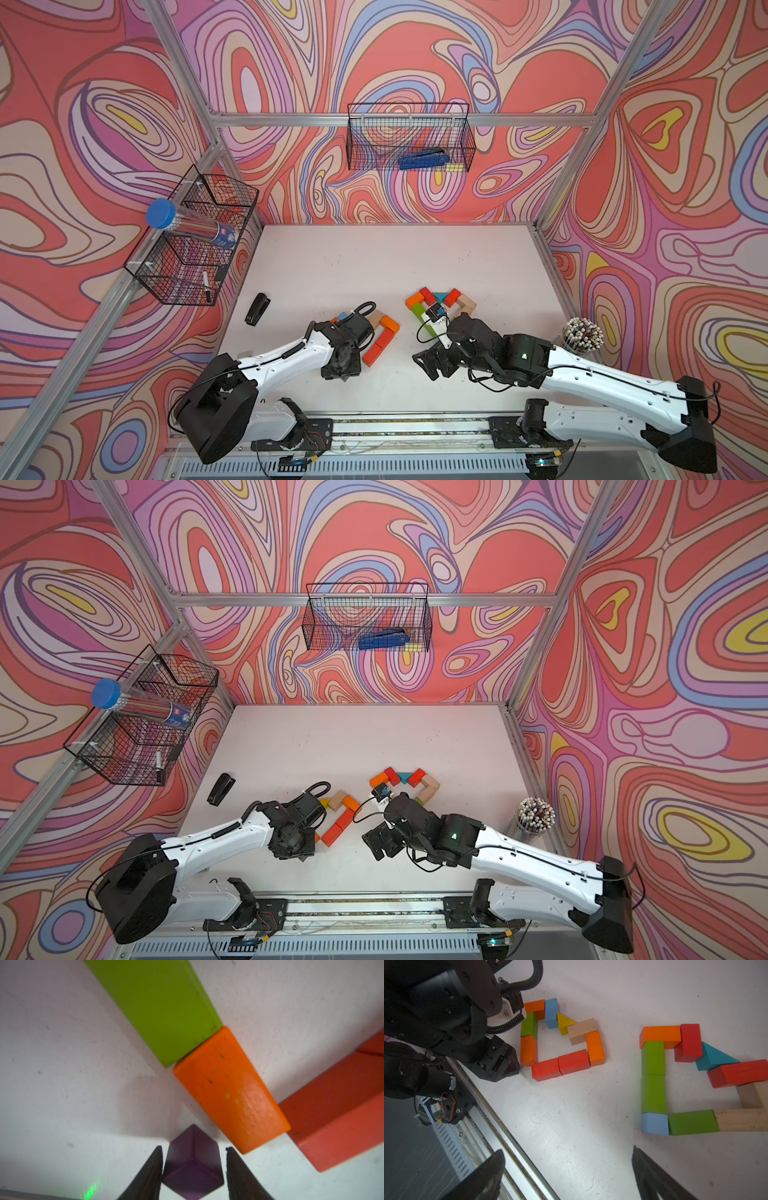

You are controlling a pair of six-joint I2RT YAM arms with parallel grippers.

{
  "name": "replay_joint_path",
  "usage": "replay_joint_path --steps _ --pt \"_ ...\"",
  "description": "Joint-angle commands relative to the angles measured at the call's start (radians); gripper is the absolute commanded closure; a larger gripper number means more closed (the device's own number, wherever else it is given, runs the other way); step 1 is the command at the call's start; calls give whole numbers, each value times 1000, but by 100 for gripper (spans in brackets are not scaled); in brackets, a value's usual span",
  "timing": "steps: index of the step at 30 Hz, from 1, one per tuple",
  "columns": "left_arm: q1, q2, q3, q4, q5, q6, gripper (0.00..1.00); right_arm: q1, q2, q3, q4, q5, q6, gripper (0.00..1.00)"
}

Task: Assemble a heart with building blocks
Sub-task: Assemble the building block at the center of the board.

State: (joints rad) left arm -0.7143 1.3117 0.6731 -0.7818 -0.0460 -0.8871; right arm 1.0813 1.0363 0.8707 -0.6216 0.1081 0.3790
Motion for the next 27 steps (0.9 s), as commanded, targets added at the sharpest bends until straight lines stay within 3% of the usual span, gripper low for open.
replay_joint_path --steps 1,7,20,27 --pt "-4 -2 -10 -41 -12 -29 55 -3 -2 8 2 10 3 4" --pt "-4 -15 -12 -47 -5 -35 61 -3 -5 1 0 13 5 4" --pt "-149 -7 10 -49 -16 -133 60 -3 3 -10 17 4 8 4" --pt "-157 41 60 -34 -39 -111 59 -3 -7 -13 11 10 10 4"
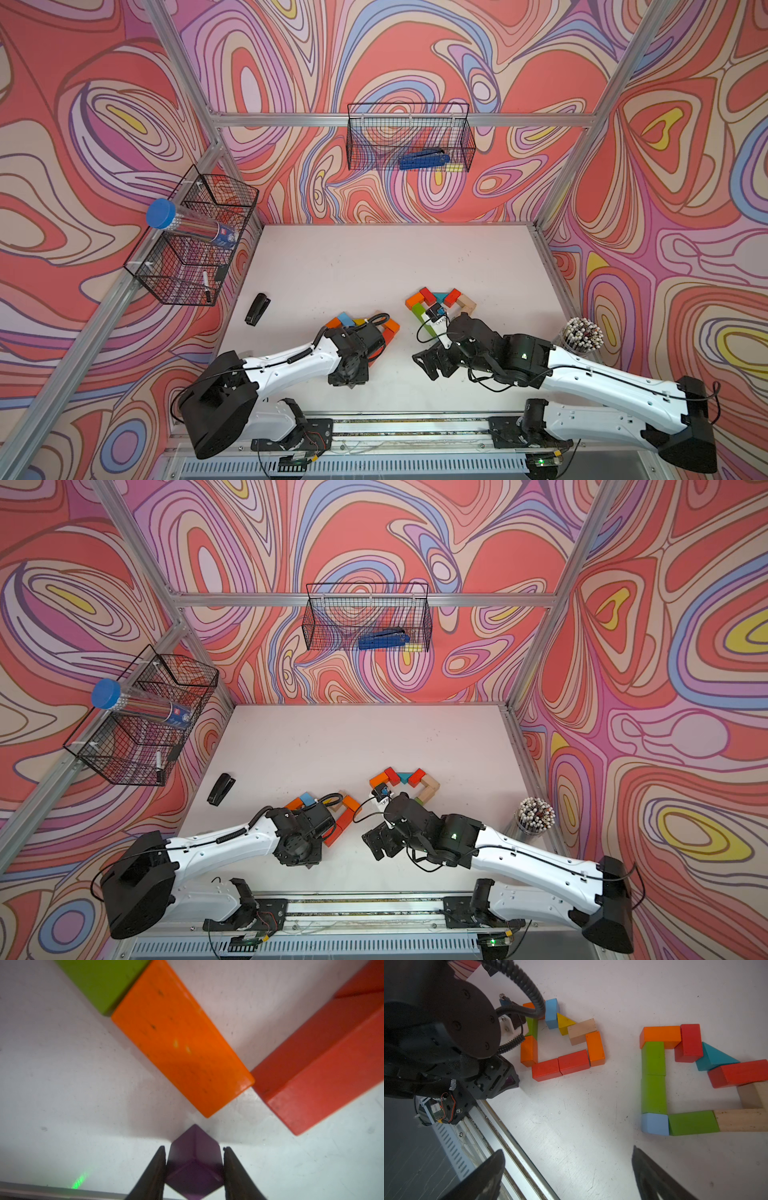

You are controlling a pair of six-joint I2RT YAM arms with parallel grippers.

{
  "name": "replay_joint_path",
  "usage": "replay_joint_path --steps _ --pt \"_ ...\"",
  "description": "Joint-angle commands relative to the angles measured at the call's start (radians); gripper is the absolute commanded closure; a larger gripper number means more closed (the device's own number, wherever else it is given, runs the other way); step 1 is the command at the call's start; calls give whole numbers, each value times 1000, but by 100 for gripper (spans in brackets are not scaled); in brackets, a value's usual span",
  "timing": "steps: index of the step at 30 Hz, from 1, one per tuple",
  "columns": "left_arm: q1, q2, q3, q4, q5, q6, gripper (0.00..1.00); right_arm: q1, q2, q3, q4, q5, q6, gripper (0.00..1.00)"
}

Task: Assemble a heart with building blocks
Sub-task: Assemble the building block at the center of the board.

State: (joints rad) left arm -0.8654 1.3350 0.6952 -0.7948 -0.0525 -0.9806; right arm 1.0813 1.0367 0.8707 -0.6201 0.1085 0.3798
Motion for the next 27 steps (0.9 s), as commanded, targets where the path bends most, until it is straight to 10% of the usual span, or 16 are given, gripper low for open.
replay_joint_path --steps 1,27 --pt "-6 29 46 -20 -36 -10 59 -3 -9 -14 10 11 10 4" --pt "-18 -14 36 -43 1 -16 38 -3 -35 -31 0 25 23 4"
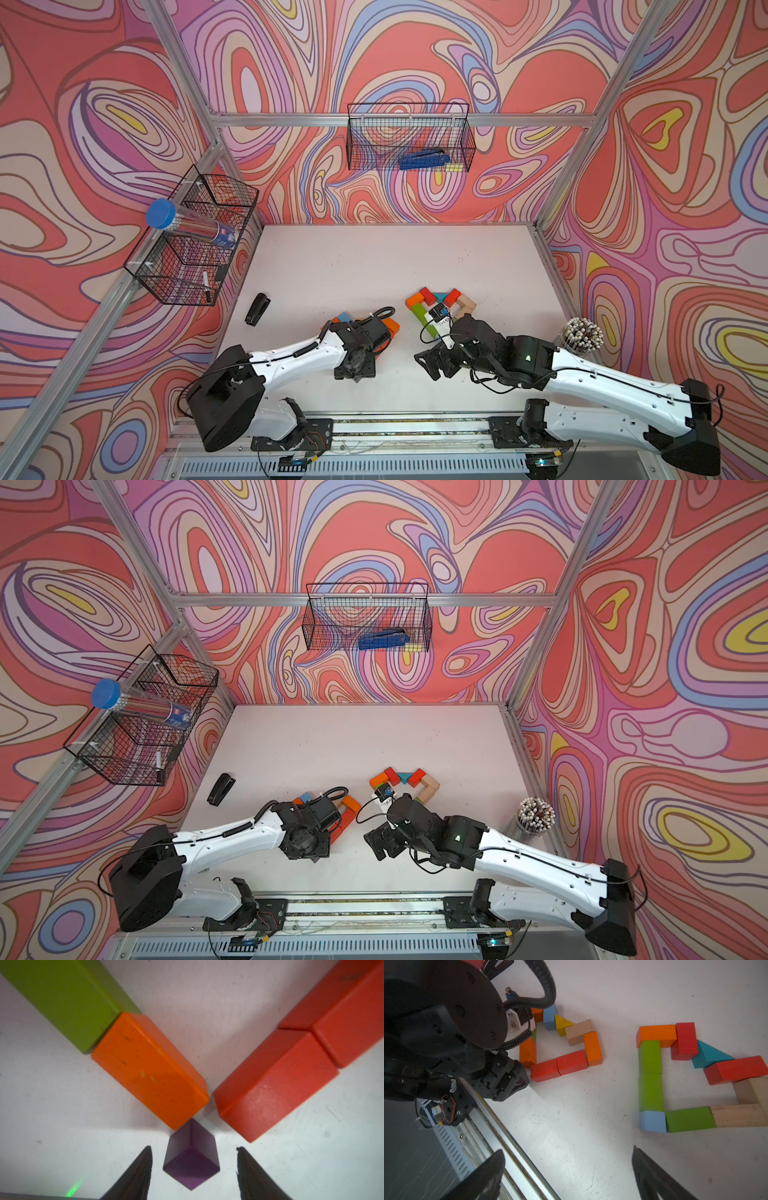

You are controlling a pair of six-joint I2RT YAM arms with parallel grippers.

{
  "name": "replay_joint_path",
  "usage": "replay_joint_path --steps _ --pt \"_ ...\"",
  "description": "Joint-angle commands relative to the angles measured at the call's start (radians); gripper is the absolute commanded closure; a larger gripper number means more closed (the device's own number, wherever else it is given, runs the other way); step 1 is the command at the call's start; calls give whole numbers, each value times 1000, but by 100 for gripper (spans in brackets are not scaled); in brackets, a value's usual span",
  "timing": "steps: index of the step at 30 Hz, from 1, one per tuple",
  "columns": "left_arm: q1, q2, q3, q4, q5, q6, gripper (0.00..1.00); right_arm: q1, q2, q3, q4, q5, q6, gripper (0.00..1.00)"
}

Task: Assemble a heart with building blocks
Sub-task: Assemble the building block at the center of the board.

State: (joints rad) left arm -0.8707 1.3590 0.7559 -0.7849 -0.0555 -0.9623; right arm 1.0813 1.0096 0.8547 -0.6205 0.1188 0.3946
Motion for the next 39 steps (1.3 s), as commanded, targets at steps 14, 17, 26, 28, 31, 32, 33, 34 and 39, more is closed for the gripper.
replay_joint_path --steps 14,17,26,28,31,32,33,34,39 --pt "-55 -29 -76 -3 8 -75 63 -3 12 -5 5 14 6 4" --pt "-56 10 -58 16 9 -62 68 -3 12 -3 2 17 3 4" --pt "-55 63 -11 16 -11 -34 70 -3 -4 -6 -7 27 7 4" --pt "-54 70 0 13 -15 -25 70 -3 -6 -7 -8 30 8 4" --pt "-53 84 12 14 -18 -18 70 -3 -12 -9 -11 31 8 4" --pt "-53 89 16 13 -18 -16 70 -3 -14 -9 -12 33 10 4" --pt "-53 93 20 12 -19 -15 70 -3 -15 -9 -13 33 10 4" --pt "-54 96 23 10 -21 -14 70 -3 -17 -10 -13 33 10 4" --pt "-41 101 25 12 -23 -16 70 -3 -30 -17 -17 36 15 4"
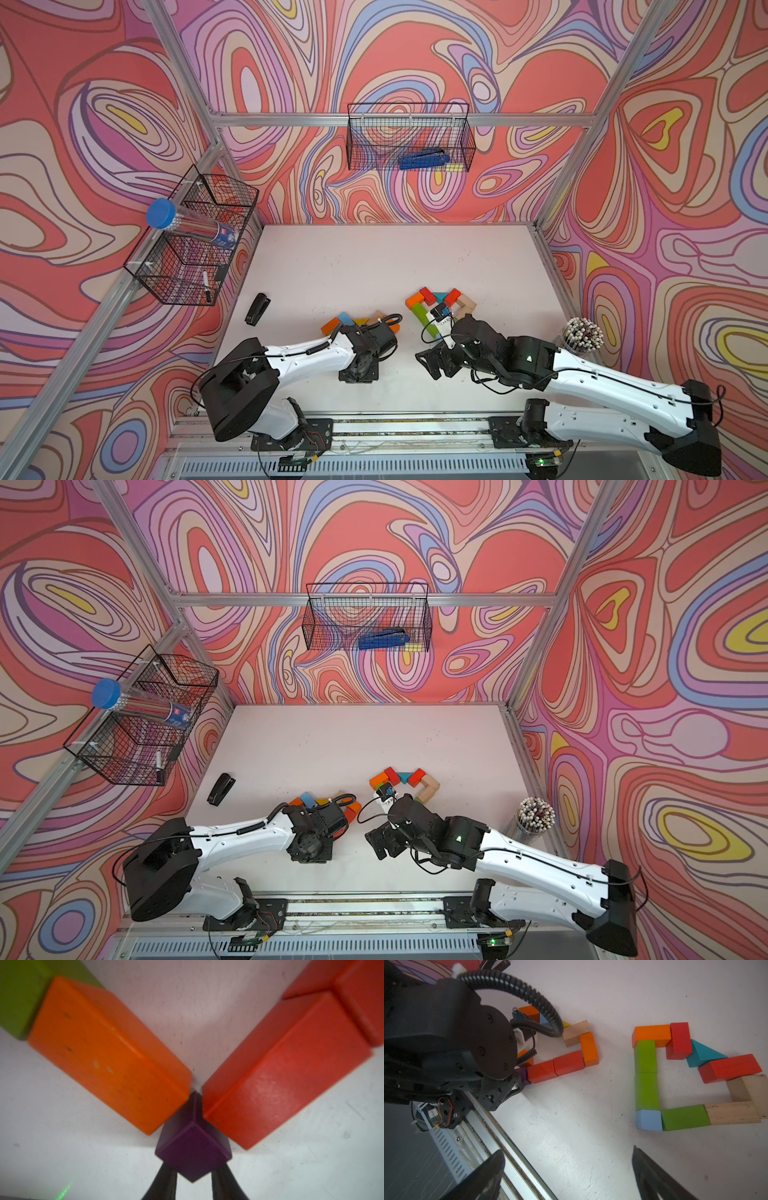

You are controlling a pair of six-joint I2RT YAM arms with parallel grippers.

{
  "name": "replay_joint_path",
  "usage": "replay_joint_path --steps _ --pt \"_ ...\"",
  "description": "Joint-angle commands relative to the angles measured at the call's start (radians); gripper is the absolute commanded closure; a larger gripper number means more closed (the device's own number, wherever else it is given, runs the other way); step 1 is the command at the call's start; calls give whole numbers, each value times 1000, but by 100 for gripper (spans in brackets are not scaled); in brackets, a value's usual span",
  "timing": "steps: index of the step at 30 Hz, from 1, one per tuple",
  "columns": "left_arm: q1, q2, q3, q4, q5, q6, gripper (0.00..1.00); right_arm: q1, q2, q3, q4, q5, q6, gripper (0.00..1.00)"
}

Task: Assemble a heart with building blocks
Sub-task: Assemble the building block at the center of the board.

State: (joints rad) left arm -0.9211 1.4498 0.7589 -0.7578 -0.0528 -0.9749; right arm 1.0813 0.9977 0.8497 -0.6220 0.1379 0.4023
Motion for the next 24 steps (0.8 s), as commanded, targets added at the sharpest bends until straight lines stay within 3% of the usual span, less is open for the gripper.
replay_joint_path --steps 1,24 --pt "11 11 22 -13 -25 -2 70 -3 -22 -14 -17 18 9 4" --pt "37 29 42 -4 -28 33 71 -3 -30 -21 -17 22 19 4"
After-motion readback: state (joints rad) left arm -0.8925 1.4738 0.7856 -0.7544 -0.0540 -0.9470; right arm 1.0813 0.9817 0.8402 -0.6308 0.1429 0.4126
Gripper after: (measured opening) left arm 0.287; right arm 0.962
